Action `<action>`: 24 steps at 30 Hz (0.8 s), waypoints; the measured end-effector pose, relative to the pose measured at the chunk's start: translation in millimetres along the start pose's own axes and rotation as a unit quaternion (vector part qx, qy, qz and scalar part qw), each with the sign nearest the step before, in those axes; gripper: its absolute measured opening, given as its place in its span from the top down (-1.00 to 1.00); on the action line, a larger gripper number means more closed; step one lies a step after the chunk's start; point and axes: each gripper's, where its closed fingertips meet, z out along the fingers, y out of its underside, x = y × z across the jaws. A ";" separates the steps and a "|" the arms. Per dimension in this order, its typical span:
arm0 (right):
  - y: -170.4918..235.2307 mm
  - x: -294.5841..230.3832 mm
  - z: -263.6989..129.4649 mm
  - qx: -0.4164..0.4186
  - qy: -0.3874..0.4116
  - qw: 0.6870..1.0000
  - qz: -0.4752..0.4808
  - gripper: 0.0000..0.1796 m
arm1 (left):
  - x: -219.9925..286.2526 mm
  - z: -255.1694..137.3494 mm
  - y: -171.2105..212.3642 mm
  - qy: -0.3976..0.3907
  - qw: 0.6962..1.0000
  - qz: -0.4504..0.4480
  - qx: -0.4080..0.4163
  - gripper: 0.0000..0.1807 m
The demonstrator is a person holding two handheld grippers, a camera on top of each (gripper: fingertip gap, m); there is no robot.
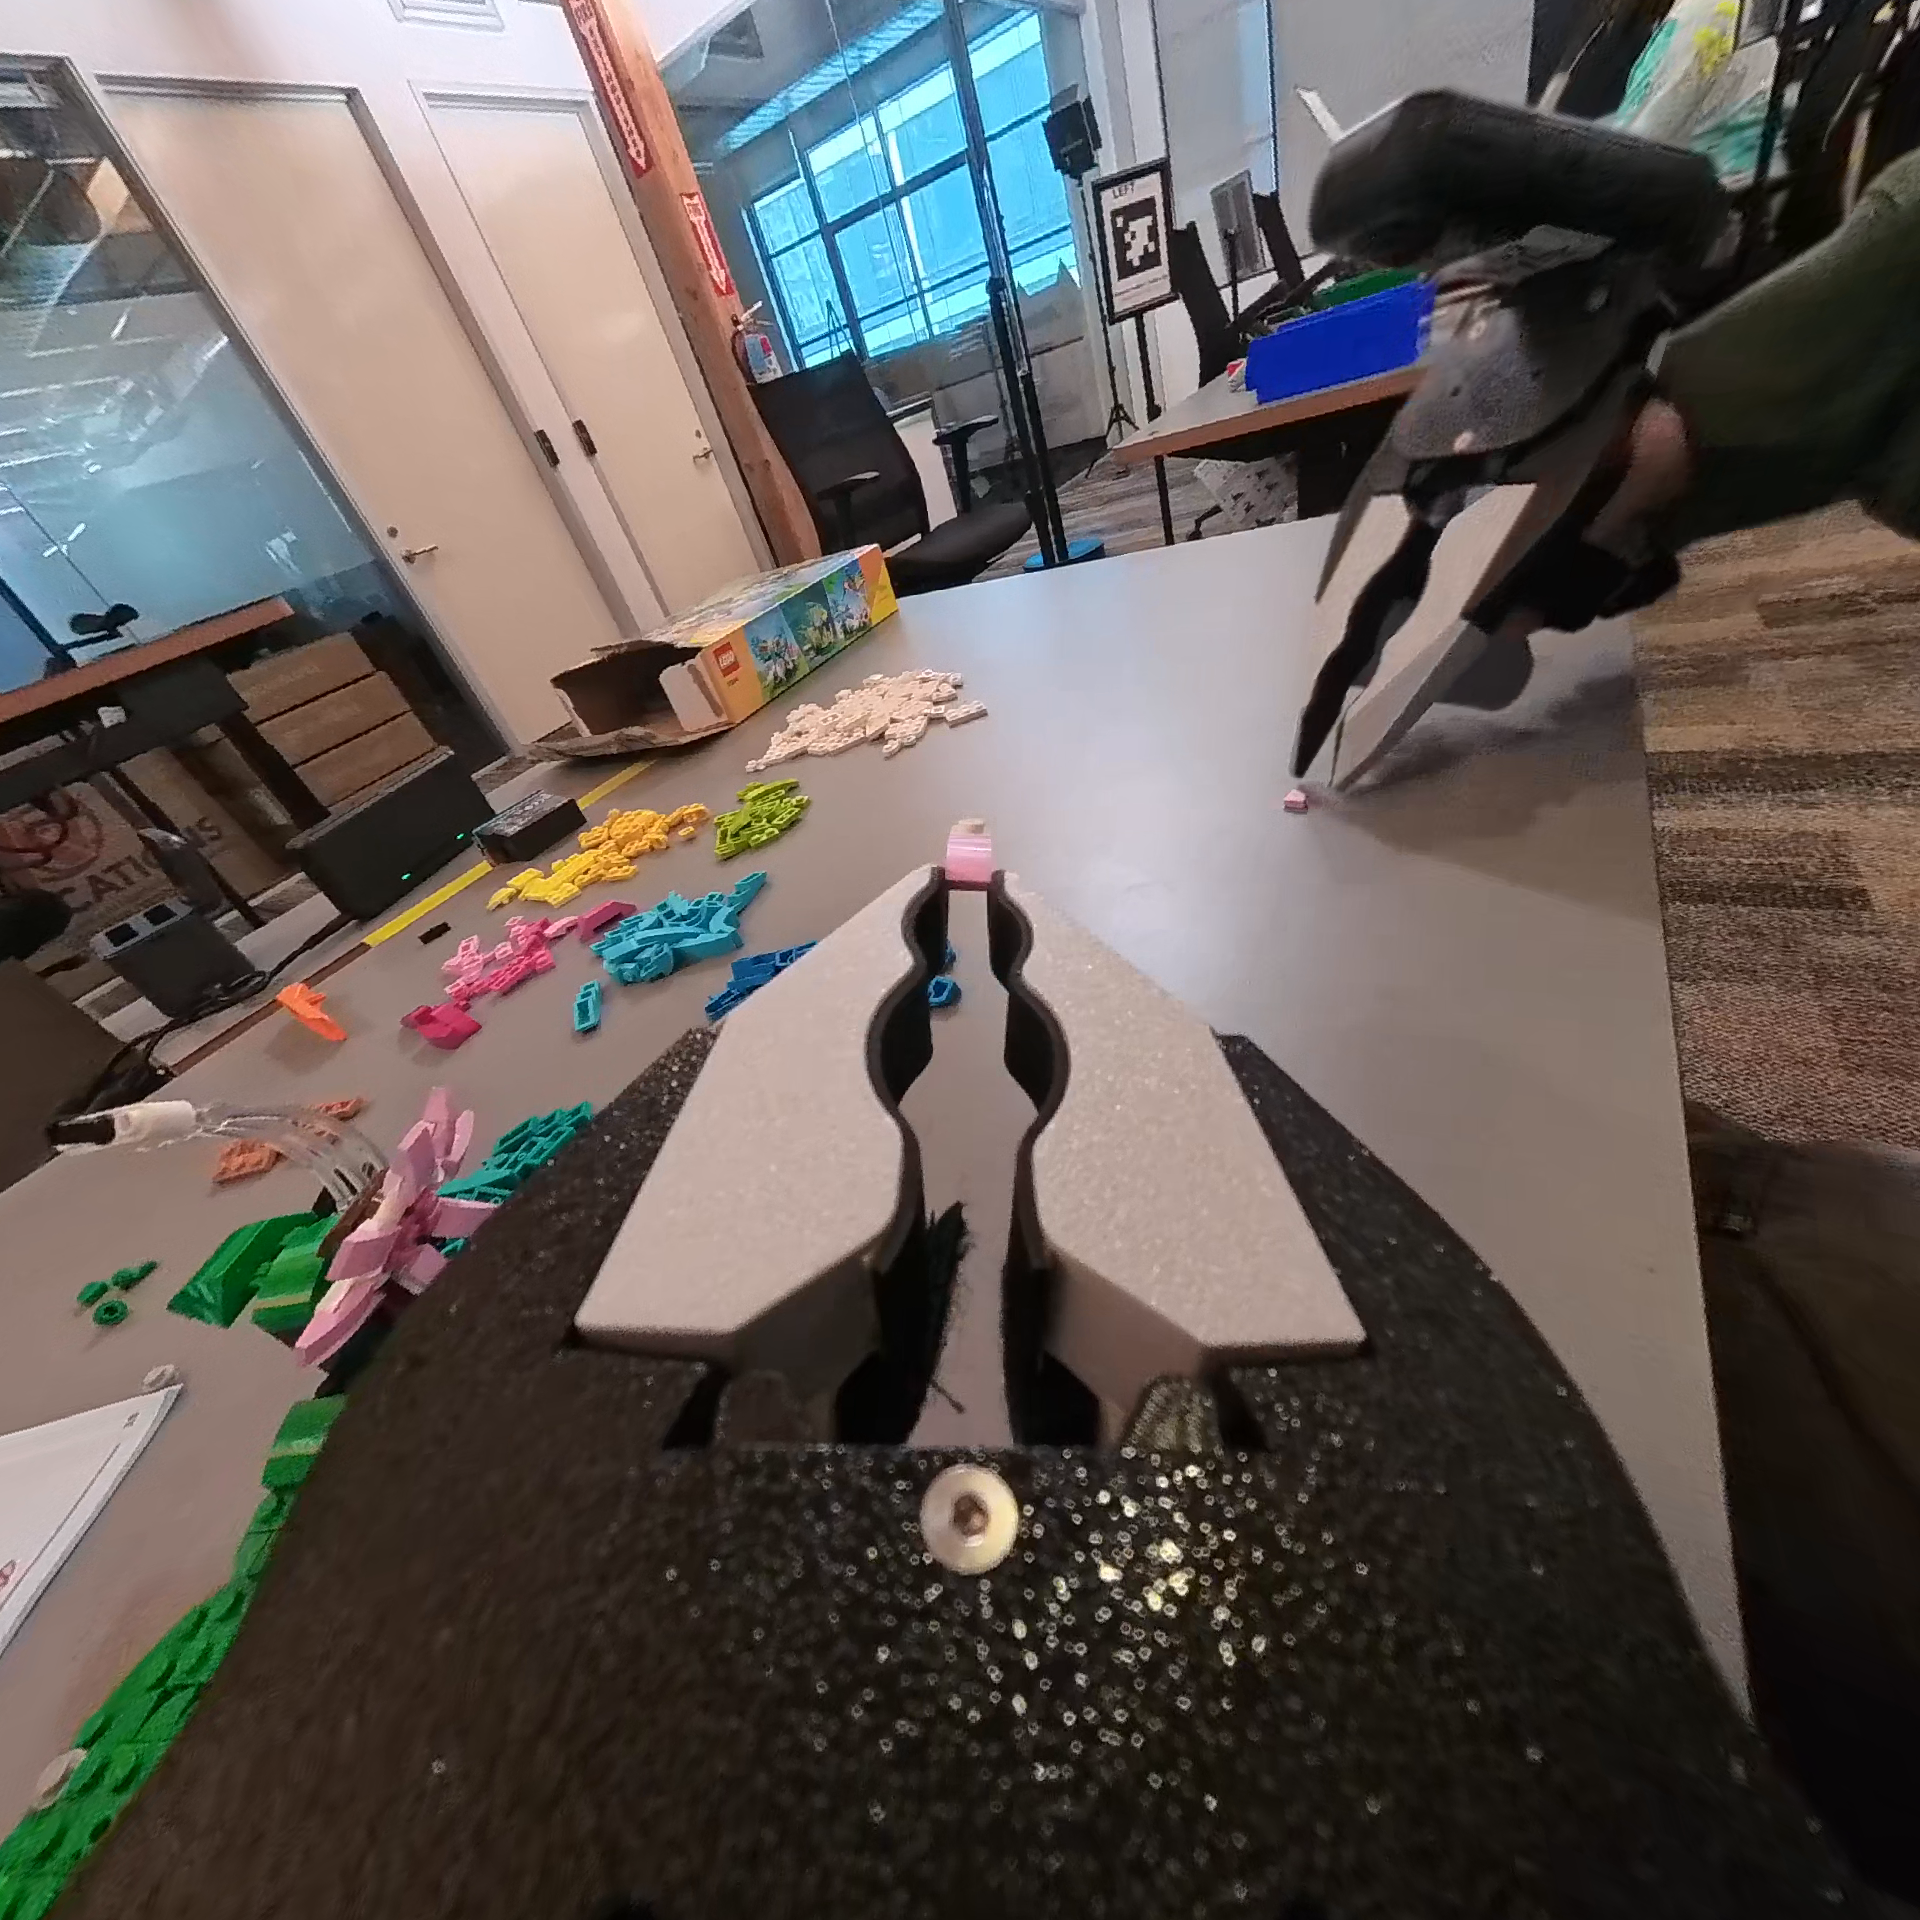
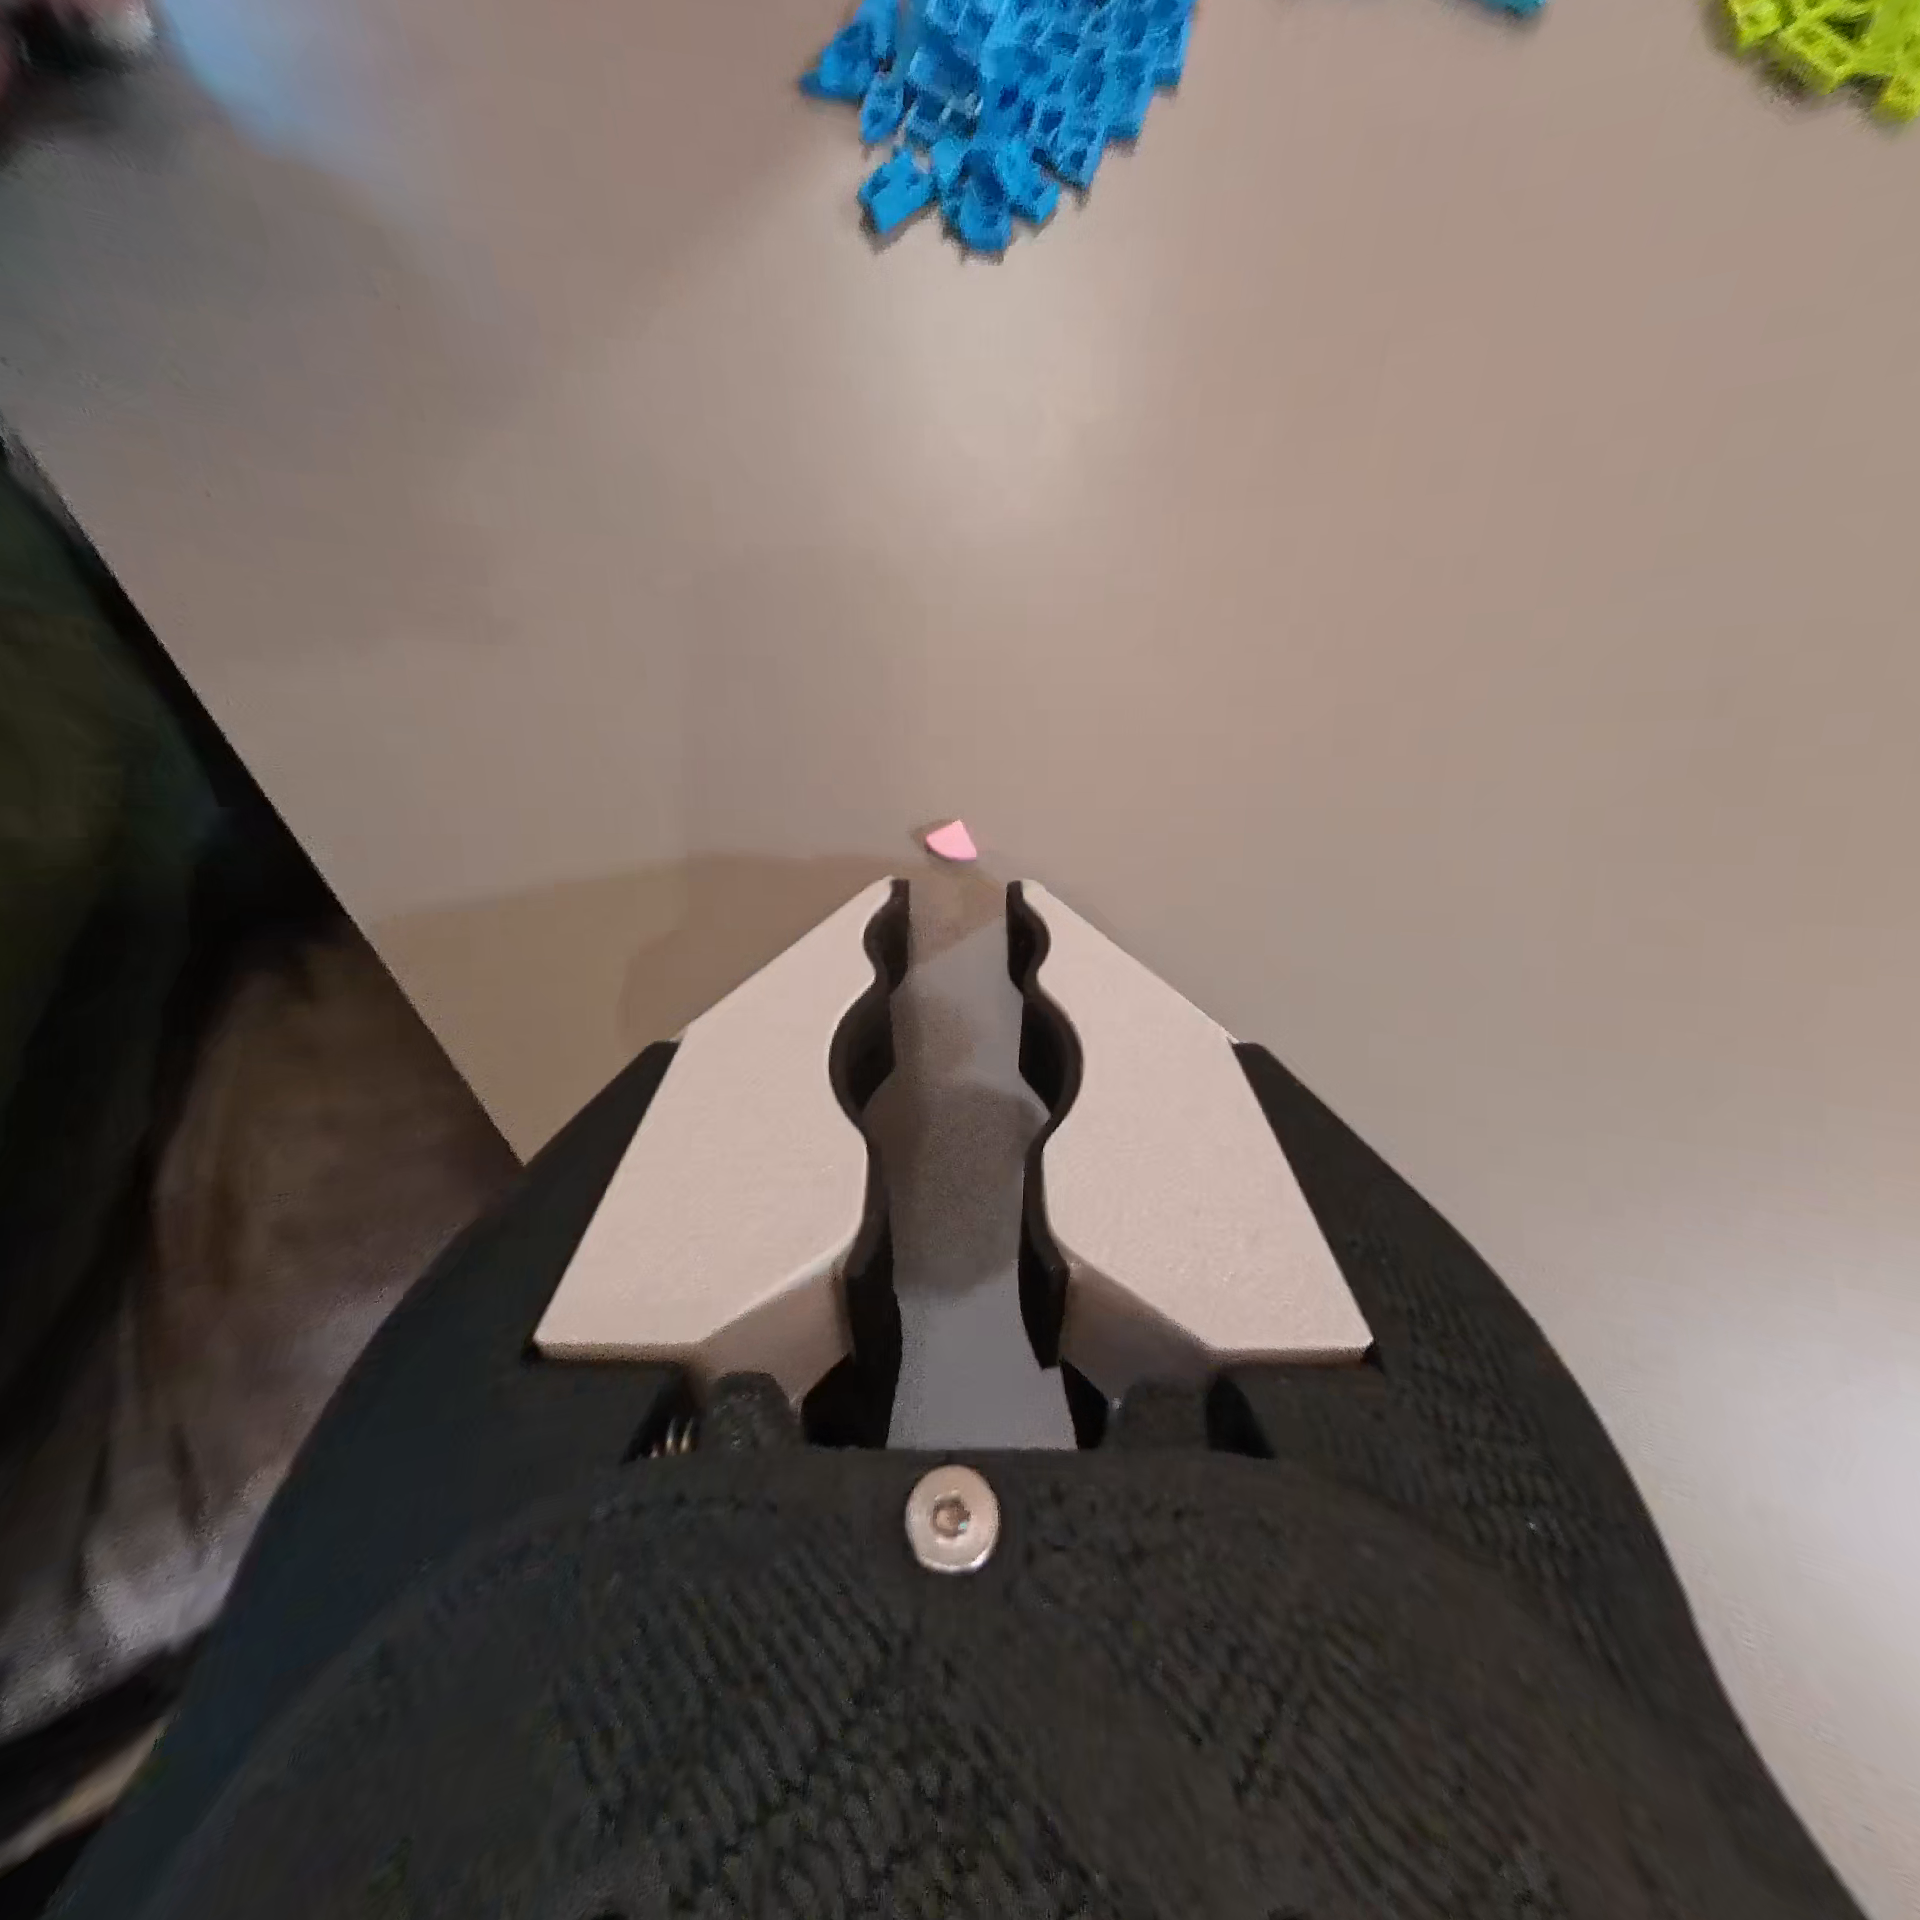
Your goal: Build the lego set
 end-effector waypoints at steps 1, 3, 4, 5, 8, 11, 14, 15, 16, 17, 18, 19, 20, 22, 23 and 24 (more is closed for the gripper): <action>-1.3 -1.3 1.8 0.012 0.009 1.000 0.006 0.81 | -0.2 -0.1 -0.1 0.000 1.000 -0.001 0.000 0.95; -2.5 -3.3 4.5 0.029 0.033 0.999 0.011 0.81 | -0.3 -0.1 -0.1 0.000 1.000 -0.001 0.000 0.95; -2.8 -2.9 4.9 0.035 0.047 0.998 0.013 0.81 | -0.1 0.0 0.0 0.000 1.000 -0.001 0.000 0.95; -2.6 -2.6 4.9 0.039 0.059 0.997 0.015 0.81 | 0.1 0.0 0.1 0.001 1.000 0.000 0.000 0.95; -3.6 -1.7 5.6 0.048 0.078 0.995 0.025 0.83 | 0.3 -0.1 0.0 0.001 1.000 0.000 0.000 0.94; -5.4 -1.8 7.5 0.049 0.086 0.995 0.028 0.84 | 0.4 -0.1 0.1 0.002 1.000 0.001 0.000 0.94; -7.6 -2.3 9.8 0.050 0.089 0.994 0.028 0.87 | 0.5 -0.1 0.3 0.002 1.000 0.002 -0.001 0.94; -8.4 -2.5 10.6 0.051 0.089 0.994 0.028 0.90 | 0.4 -0.1 0.2 0.002 1.000 0.002 -0.001 0.94; -9.1 -2.5 11.2 0.051 0.088 0.994 0.028 0.90 | 0.4 -0.2 0.3 0.002 1.000 0.002 -0.001 0.94; -9.8 -2.9 12.0 0.049 0.085 0.995 0.025 0.90 | 0.4 -0.3 0.2 0.002 1.000 0.001 -0.001 0.95; -11.1 -3.5 13.0 0.046 0.082 0.995 0.018 0.90 | 0.6 -0.5 -0.2 0.003 1.000 0.000 0.001 0.95; -13.7 -4.1 14.1 0.046 0.081 0.996 0.009 0.90 | 0.6 -0.7 -0.5 0.004 1.000 -0.003 0.002 0.94; -17.5 -5.0 15.2 0.048 0.079 0.996 -0.001 0.90 | 0.8 -0.7 -0.7 0.006 1.000 -0.006 0.002 0.94; -29.2 -9.2 17.2 0.063 0.066 0.996 -0.014 0.90 | 0.0 -0.5 -0.4 0.009 1.000 -0.013 0.001 0.94; -36.8 -12.9 18.0 0.074 0.055 0.995 -0.021 0.90 | -0.8 -0.5 -0.3 0.009 1.000 -0.018 0.001 0.94; -45.7 -18.7 18.5 0.089 0.040 0.995 -0.031 0.90 | -1.4 -0.6 -0.8 0.012 1.000 -0.028 0.003 0.94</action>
